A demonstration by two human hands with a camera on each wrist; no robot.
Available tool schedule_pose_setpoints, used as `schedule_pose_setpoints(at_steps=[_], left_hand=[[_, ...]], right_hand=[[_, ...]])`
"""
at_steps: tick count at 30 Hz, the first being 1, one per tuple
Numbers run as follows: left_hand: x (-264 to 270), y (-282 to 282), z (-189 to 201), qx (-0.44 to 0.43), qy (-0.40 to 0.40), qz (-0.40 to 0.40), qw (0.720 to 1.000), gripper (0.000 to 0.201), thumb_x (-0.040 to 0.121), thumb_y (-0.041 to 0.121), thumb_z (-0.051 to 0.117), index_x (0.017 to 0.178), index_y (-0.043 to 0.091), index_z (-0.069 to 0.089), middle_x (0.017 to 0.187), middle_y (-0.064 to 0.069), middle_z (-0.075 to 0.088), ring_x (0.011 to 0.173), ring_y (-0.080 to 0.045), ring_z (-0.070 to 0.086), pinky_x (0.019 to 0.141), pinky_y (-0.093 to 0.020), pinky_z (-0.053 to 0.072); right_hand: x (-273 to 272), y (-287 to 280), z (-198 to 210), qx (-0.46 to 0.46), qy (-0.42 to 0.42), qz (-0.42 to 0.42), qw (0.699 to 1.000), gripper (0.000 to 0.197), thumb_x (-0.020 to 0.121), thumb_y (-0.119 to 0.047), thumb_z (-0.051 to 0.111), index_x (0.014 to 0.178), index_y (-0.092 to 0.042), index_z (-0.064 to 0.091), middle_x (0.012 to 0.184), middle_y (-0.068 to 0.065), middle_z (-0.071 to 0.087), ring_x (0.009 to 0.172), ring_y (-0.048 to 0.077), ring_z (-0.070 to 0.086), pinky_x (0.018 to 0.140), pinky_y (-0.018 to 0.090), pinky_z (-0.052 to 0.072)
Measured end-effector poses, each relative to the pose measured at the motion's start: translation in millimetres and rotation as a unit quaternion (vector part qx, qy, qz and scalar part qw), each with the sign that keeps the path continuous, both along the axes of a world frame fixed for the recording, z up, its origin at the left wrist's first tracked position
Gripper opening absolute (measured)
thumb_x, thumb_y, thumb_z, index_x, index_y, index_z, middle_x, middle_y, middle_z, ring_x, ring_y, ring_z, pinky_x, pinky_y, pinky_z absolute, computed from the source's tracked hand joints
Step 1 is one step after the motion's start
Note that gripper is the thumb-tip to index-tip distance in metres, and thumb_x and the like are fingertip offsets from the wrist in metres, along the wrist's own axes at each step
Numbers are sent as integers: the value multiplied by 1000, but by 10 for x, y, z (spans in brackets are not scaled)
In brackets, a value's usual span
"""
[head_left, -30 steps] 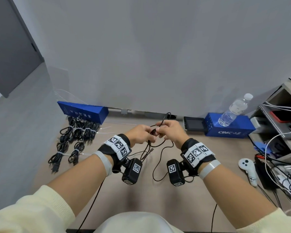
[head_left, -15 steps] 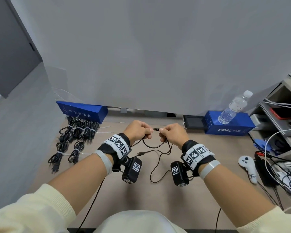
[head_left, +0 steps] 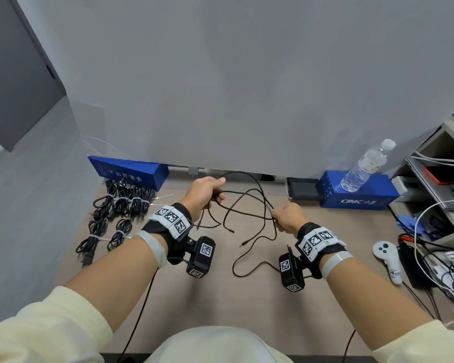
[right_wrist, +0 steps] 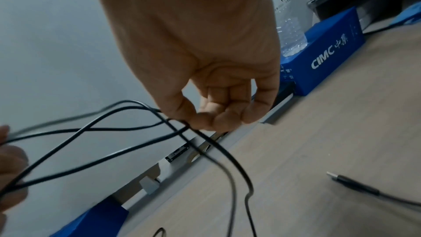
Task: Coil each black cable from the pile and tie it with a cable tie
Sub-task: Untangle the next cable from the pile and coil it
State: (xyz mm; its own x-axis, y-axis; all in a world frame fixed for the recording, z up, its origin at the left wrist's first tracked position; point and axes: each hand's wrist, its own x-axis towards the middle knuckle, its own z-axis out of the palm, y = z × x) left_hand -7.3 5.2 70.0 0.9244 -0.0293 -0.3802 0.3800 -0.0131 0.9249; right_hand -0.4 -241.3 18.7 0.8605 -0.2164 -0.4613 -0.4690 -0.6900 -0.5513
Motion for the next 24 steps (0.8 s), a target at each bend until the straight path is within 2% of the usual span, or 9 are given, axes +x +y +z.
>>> schedule_pose_setpoints(at_steps=[4,6,8,10,13,16,18,21,24], left_hand=[[11,6,1,-17,-17,12,1000,29,96,37,61,73,23,50,64,3,59,62,-12,53,61,-29,33],[-16,-9,-5,-25,-18,5,1000,28,95,33,64,73,22,50,74,0,67,69,-13,59,65,-30,37],[-40,-13,-26,-35,-19,1,999,24,92,25,69,76,21,51,78,-1,69,73,-14,61,66,-28,39],[-54,0,-55,-21,-25,-15,999,33,88,14,74,73,22,45,72,3,64,71,-12,60,62,-26,38],[-23,36,-75,-26,-21,-3,999,27,86,5,72,83,22,50,73,5,59,70,-11,59,60,-26,35],[-1,79,-58,-70,-16,33,997,19,89,9,68,104,21,64,78,6,66,81,-15,62,67,-31,34],[5,96,-58,-64,-15,35,997,21,93,11,63,108,24,70,80,8,66,86,-13,62,72,-34,33],[22,116,-88,-69,-2,62,996,18,94,11,60,97,24,73,75,7,63,76,-8,58,71,-32,34],[65,133,-127,-88,14,101,991,22,90,6,61,93,25,71,76,7,65,73,-8,59,72,-32,37]], right_hand=[[-35,-73,-66,1,24,-29,999,13,94,-18,57,85,-9,60,82,8,74,78,23,72,64,31,54],[-30,-116,-133,-3,14,-50,999,22,99,-18,47,87,-7,62,86,12,76,84,28,75,75,38,61],[-7,-156,-193,-6,7,-64,998,26,101,-17,42,82,-9,59,87,14,75,84,30,74,81,42,60],[-11,-180,-218,24,17,-107,994,29,102,-17,40,79,-10,56,78,10,71,72,25,70,69,33,55],[-23,-283,-245,50,36,-156,986,25,100,-17,41,82,-9,58,66,6,66,57,20,62,60,26,43],[-56,-421,-262,30,29,-123,992,16,94,-10,51,80,-11,58,76,10,68,64,23,63,58,26,48],[-103,-513,-291,13,32,-102,994,15,93,-7,53,79,-12,57,86,14,67,73,25,63,67,33,57],[-136,-662,-453,-31,69,-82,994,20,93,-6,52,74,-9,57,93,16,70,87,29,68,90,44,59],[-165,-791,-609,-61,115,-113,985,25,95,-9,48,75,-1,60,84,15,75,93,32,74,93,42,58]])
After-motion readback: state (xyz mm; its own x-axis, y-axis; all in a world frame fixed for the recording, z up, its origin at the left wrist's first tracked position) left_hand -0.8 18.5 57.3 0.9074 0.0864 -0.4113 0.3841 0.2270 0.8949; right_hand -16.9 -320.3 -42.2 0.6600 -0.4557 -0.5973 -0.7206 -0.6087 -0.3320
